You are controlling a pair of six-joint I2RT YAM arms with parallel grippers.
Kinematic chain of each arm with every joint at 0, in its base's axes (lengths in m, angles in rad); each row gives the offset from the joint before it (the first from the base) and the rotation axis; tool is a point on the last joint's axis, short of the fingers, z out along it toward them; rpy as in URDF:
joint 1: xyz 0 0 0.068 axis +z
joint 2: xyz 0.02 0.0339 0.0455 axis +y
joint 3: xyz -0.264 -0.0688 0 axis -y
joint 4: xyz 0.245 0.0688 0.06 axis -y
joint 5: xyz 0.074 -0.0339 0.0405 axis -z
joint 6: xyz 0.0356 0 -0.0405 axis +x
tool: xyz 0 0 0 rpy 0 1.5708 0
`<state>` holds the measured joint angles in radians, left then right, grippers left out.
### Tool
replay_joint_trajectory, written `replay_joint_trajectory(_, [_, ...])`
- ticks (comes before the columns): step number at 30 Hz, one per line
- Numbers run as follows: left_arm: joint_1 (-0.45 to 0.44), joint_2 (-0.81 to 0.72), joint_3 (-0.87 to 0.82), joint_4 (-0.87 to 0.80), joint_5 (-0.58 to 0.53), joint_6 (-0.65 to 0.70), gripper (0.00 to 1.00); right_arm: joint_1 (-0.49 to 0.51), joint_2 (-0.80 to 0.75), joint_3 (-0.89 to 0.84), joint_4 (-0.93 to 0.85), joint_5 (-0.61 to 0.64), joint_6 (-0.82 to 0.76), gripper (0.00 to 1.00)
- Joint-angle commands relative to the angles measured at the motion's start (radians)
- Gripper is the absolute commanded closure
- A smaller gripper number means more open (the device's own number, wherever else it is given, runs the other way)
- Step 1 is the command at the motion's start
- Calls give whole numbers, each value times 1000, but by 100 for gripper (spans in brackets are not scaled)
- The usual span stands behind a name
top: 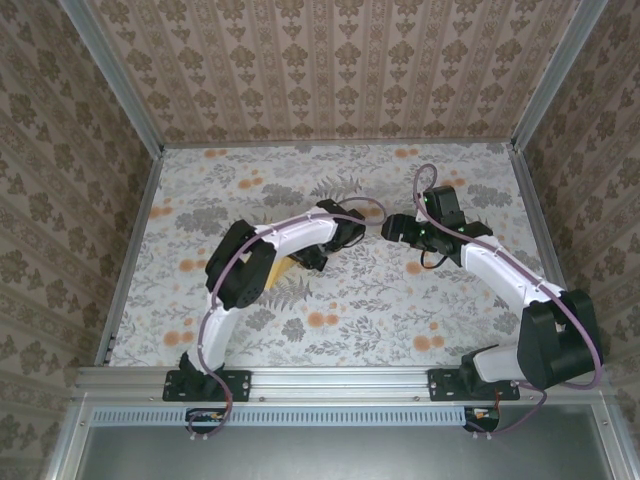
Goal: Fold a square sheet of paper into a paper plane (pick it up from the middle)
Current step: Turn over the paper at the center of the table.
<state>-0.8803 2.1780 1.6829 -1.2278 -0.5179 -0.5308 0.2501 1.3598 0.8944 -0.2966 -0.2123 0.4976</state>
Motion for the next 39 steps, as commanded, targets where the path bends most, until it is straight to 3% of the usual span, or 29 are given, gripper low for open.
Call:
replay_joint_trajectory(1, [-13, -11, 28, 58, 109, -14, 85, -11, 18, -18, -33, 21, 5, 19])
replay_joint_trajectory(8, [-1, -65, -49, 222, 307, 9, 70, -17, 24, -22, -28, 5, 23, 19])
replay_joint_trajectory(18, [84, -171, -235, 489, 619, -13, 58, -19, 62, -22, -20, -26, 41, 19])
replay_joint_trajectory(26, [131, -226, -351, 646, 784, -37, 37, -17, 86, -20, 8, -94, 57, 19])
replay_joint_trajectory(30, [146, -241, -394, 687, 817, -53, 37, -2, 120, -19, 51, -162, 89, 21])
replay_joint_trajectory(33, [156, -249, -413, 691, 809, -63, 43, 36, 162, -9, 92, -191, 128, 28])
replay_joint_trajectory(39, [172, -274, -452, 690, 782, -81, 63, 153, 280, 48, 157, -221, 212, 60])
